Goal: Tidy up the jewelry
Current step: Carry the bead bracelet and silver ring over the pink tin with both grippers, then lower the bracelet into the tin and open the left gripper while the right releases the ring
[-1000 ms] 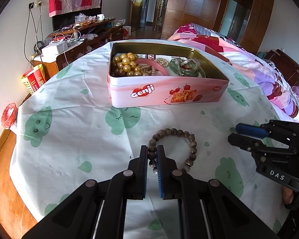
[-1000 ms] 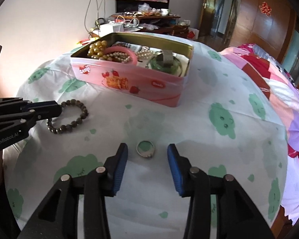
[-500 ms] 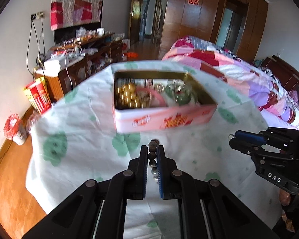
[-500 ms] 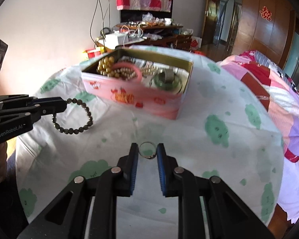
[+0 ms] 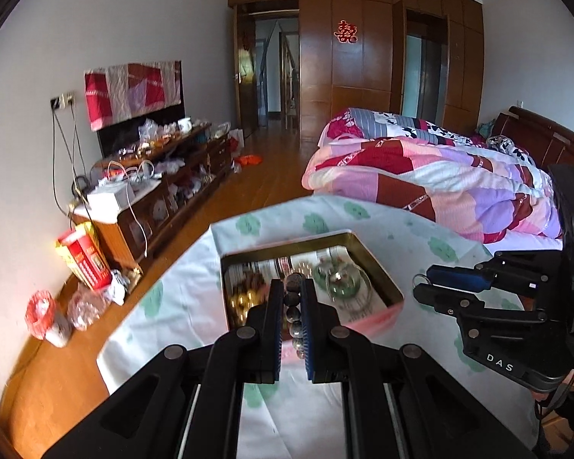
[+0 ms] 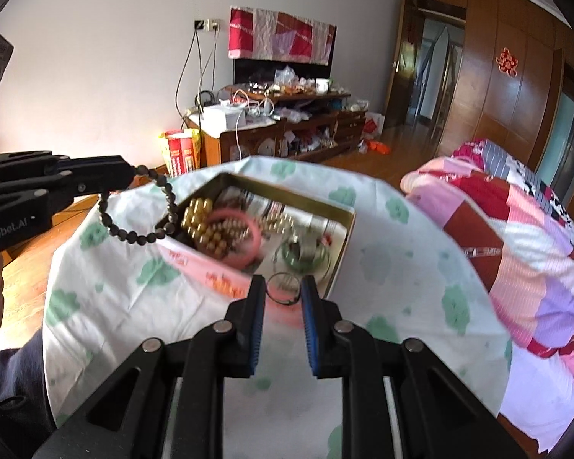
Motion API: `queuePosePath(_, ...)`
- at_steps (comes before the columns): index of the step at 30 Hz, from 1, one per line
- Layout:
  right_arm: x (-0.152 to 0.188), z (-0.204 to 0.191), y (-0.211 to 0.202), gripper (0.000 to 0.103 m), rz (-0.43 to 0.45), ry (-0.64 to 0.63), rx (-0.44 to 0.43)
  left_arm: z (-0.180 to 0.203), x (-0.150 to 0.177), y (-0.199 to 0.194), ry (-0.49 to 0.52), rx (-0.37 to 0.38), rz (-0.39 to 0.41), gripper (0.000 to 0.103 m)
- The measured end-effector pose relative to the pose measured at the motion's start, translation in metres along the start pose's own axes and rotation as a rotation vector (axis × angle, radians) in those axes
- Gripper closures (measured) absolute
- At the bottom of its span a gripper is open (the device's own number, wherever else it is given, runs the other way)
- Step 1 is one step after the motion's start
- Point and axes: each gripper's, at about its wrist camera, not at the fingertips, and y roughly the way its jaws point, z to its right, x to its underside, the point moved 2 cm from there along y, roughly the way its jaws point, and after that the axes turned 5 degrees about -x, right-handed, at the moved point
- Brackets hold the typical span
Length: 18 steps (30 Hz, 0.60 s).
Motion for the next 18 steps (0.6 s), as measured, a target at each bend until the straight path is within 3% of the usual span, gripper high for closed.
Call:
queuePosePath(9,-0.032,0.005,0.015,0.082,0.040,-0.024,0.001,-0.001,-0.013,0.041,0.039,-0.037,-0.031,0.095)
queuePosePath(18,-0.044,0.011,0.048,0.082,0.036,-0.012,-0.011,-0.002,-0.010,0.076,0.045,-0.051,-0.078,0.095)
